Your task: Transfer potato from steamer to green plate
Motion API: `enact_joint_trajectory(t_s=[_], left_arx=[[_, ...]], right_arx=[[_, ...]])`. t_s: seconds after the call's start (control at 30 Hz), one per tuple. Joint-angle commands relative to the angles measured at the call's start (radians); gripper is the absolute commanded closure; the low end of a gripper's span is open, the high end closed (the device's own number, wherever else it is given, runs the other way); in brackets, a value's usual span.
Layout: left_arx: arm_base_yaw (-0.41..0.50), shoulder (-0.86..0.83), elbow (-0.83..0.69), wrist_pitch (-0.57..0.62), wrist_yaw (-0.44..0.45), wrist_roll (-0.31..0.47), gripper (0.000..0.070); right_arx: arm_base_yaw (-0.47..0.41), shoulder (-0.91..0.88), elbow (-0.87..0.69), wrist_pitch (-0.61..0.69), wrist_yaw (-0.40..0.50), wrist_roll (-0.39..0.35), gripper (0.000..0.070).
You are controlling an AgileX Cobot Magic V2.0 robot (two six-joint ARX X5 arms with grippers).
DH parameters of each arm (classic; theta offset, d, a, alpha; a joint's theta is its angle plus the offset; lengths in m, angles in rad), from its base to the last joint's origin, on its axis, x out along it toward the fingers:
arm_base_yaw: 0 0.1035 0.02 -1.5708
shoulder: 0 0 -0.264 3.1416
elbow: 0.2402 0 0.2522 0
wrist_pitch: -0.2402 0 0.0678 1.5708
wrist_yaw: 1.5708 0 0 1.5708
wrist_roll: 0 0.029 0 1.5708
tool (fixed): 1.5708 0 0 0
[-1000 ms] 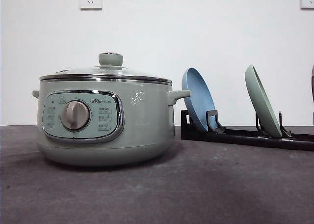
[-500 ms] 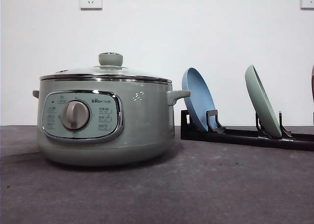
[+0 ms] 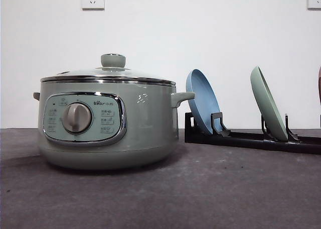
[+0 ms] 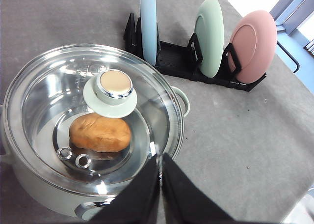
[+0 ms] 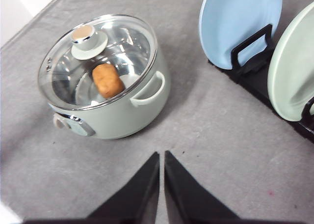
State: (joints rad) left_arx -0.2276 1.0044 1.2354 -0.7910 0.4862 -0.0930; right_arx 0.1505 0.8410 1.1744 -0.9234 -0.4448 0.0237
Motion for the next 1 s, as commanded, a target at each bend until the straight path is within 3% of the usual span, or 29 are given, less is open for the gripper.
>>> enact_joint_trajectory(t_s=[0.0,0.1,0.2,0.3,0.33,0.4,0.67,0.97], left_arx=[[-0.004,0.014,0.023,0.007,0.010,0.022,0.0696],[-0.004,0.014,0.023,0.007,0.010,0.027,0.0622],[-0.004,0.014,0.023,0.007,0.009,0.027,0.0448],[-0.004,0.014,0.023,0.007,0.009,0.030,0.0214],[-0.004,0.014,0.023,0.007,0.009,0.030,0.0140],[-0.004,0.014,0.023,0.007,0.009,0.032,0.0026],[-0.004,0.015,0.023,0.006,0.009,0.034,0.0021],[-0.004,0.015,0.023,0.004,0.009,0.037,0.0024]], right_arx=[[0.005,0.008,0.019,0.011,0.003,-0.013,0.0695],[0.005,0.008,0.019,0.012,0.009,-0.013,0.0662],[0.005,0.008,0.019,0.027,0.009,-0.011,0.0421],[0.005,0.008,0.019,0.054,0.008,-0.008,0.0152],[0.005,0.008,0.019,0.058,0.008,-0.005,0.0099],[0.005,0.008,0.019,0.060,0.007,-0.003,0.0063],[0.005,0.007,0.019,0.059,-0.011,0.010,0.0064],[0.003,0.060,0.019,0.139,0.001,0.149,0.0078]])
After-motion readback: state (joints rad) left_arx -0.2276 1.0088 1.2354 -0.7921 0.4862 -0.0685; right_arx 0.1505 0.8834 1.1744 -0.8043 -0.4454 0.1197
